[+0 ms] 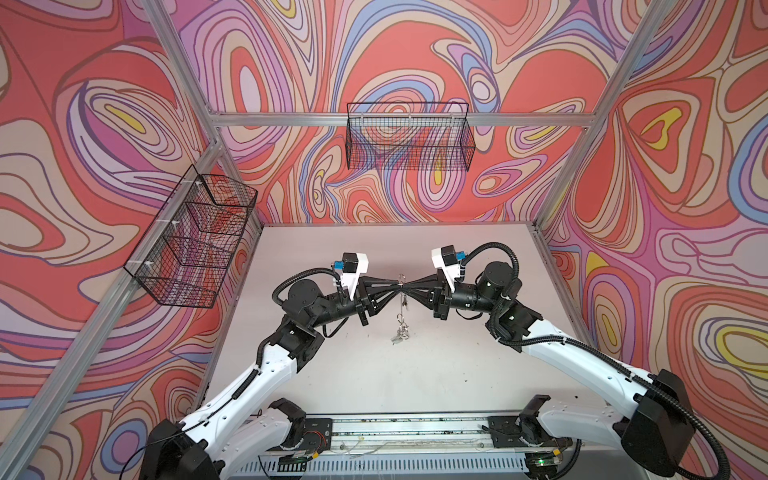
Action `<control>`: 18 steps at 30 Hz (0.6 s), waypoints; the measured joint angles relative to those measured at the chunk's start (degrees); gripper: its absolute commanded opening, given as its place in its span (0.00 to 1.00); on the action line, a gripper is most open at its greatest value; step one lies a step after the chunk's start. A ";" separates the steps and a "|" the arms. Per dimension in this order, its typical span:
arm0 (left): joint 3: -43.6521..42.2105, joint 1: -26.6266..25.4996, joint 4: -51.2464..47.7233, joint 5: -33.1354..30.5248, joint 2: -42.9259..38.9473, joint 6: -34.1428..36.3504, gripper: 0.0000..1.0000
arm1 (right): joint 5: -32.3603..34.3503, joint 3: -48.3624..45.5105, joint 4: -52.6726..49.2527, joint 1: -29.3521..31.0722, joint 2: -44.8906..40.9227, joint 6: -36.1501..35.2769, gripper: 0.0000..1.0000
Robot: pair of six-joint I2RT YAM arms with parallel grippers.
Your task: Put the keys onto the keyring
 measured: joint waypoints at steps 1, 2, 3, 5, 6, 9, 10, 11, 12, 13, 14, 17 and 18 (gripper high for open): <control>0.76 0.04 -2.47 -0.02 -0.57 1.03 0.24 | 0.20 0.02 -1.20 0.00 -0.31 -0.90 0.00; 2.19 0.02 -6.60 0.09 -1.27 3.21 0.24 | 0.44 0.04 -2.89 0.00 -0.57 -2.25 0.00; 3.80 0.02 -10.58 0.11 -1.75 5.31 0.24 | 0.55 0.24 -4.63 0.00 -0.63 -3.45 0.00; 7.45 -0.02 -18.45 0.22 -1.95 9.77 0.24 | 0.66 1.14 -8.85 0.00 -0.59 -6.05 0.00; 9.44 -0.02 -22.53 0.20 -1.79 12.13 0.24 | 0.66 1.79 -11.21 0.00 -0.55 -7.52 0.00; 14.36 -0.02 -33.09 0.46 -0.74 18.14 0.24 | 0.70 4.72 -17.77 0.00 -0.22 -11.72 0.00; 15.52 -0.02 -35.85 0.52 -0.17 19.69 0.23 | 0.70 5.68 -19.52 0.00 -0.09 -12.96 0.00; 16.59 -0.02 -38.71 0.50 0.50 21.27 0.22 | 0.70 6.54 -21.09 0.00 0.04 -14.10 0.00; 17.31 -0.02 -41.20 0.39 1.20 22.64 0.20 | 0.74 7.19 -22.51 0.00 0.09 -15.21 0.00; 17.73 -0.02 -43.25 0.20 1.79 23.69 0.20 | 0.72 7.61 -23.50 0.00 0.09 -15.96 0.00; 17.94 -0.02 -45.44 -0.09 2.56 24.92 0.19 | 0.72 7.87 -24.46 0.00 0.09 -16.72 0.00; 18.01 -0.02 -49.62 -0.50 4.17 26.84 0.20 | 0.72 7.98 -26.36 0.00 0.11 -18.18 0.00; 18.01 -0.02 -50.31 -0.57 4.46 27.17 0.19 | 0.72 7.98 -26.86 0.00 0.13 -18.45 0.00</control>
